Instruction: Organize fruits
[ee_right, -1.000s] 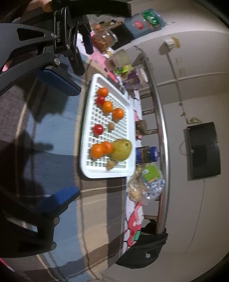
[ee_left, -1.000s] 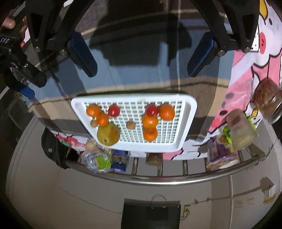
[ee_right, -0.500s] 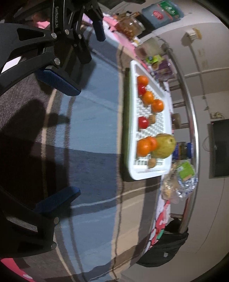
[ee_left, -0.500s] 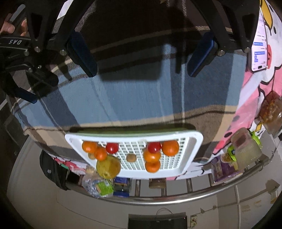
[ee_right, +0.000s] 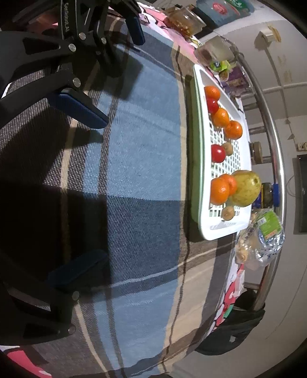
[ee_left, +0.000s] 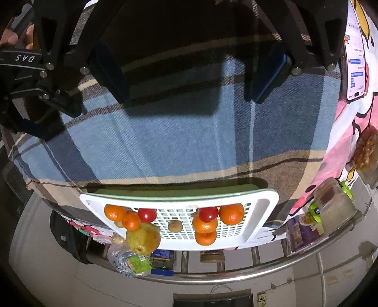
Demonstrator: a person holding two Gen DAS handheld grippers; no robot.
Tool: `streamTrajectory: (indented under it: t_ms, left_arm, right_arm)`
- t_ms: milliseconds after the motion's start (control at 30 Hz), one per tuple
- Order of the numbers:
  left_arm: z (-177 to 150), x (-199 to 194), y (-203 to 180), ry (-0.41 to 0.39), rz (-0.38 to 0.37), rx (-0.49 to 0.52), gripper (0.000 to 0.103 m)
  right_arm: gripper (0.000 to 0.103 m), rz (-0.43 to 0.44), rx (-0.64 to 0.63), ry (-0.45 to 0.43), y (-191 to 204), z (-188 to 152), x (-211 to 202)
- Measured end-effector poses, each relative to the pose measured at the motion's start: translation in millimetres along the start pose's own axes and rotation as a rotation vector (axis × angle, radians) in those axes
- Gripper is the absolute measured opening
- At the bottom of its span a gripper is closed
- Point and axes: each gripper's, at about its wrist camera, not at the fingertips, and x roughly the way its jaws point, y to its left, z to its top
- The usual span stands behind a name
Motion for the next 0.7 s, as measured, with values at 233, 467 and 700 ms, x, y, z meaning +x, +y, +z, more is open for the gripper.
streamTrajectory:
  t_ms: [233,467,700]
  left_arm:
    - [-2.2,9.5,-0.7,0.017,0.018,0.015,0.103]
    - [-2.1,11.4,0.2,-0.002,0.028,0.022,0.103]
    - [-3.3,11.7,0.8,-0.027,0.022,0.026,0.103]
  right_arm:
    - [0.103,-0.013,0.001,0.015,2.0,0.6,8.3]
    - [0.103,-0.042,-0.014,0.007,4.5,0.5,11.4]
    - [0.103,-0.045,-0.012,-0.002,5.0,0.0,12.0]
